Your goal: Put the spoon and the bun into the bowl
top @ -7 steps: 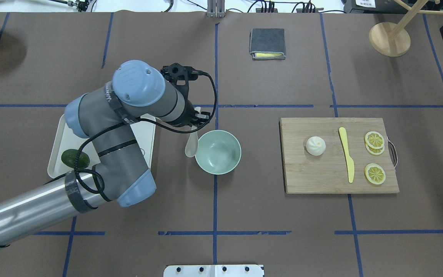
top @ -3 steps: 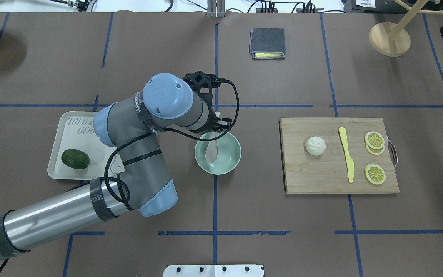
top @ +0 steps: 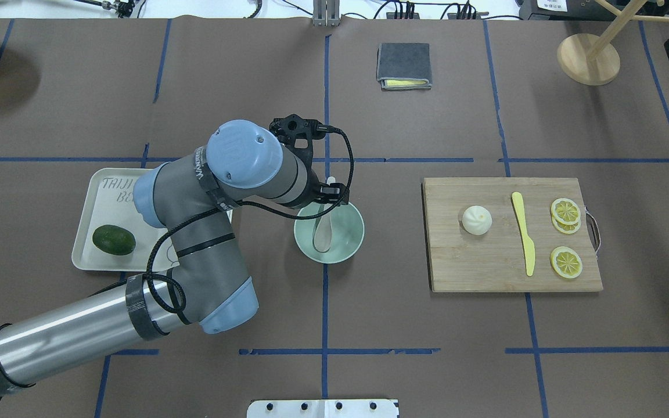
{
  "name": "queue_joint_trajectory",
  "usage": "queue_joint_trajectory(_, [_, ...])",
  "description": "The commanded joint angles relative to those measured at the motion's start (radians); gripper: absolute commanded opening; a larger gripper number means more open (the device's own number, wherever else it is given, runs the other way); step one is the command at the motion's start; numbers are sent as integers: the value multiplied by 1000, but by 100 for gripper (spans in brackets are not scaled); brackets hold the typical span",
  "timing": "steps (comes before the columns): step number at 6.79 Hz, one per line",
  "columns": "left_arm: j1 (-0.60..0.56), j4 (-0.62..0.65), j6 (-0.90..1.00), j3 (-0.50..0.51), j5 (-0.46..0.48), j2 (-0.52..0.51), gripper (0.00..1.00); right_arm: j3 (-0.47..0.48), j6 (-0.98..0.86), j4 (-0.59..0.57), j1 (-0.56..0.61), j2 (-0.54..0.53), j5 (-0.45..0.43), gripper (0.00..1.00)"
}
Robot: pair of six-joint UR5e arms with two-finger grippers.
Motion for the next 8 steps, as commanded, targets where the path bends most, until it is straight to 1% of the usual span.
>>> queue_joint_trajectory(1, [-81,7,17,-80,-5,111,99,96,329,30,-141,20,-6,100])
queue_joint_trajectory(2, [-138,20,135,-175,-7,206,99,99,593,229,-236,23,-51,100])
queue_joint_trajectory(3, [-181,21,225,-243,-9,284,99,99,919,458,-388,25,-179,100])
queue_joint_trajectory(4, [-227,21,280,-258,-12,323,99,98,1166,595,-567,48,-344,100])
queue_joint_trajectory(5, [-261,21,343,-301,-12,387,99,95,1306,594,-714,124,-494,100])
queue_joint_trajectory(6, [-299,19,400,-341,-45,443,99,82,1377,563,-781,176,-551,100])
queue_joint_trajectory(7, [-318,17,413,-340,-74,455,99,81,1381,403,-805,271,-566,98])
queue_joint_trajectory(8, [-317,17,413,-338,-75,456,99,79,1381,220,-835,352,-653,96])
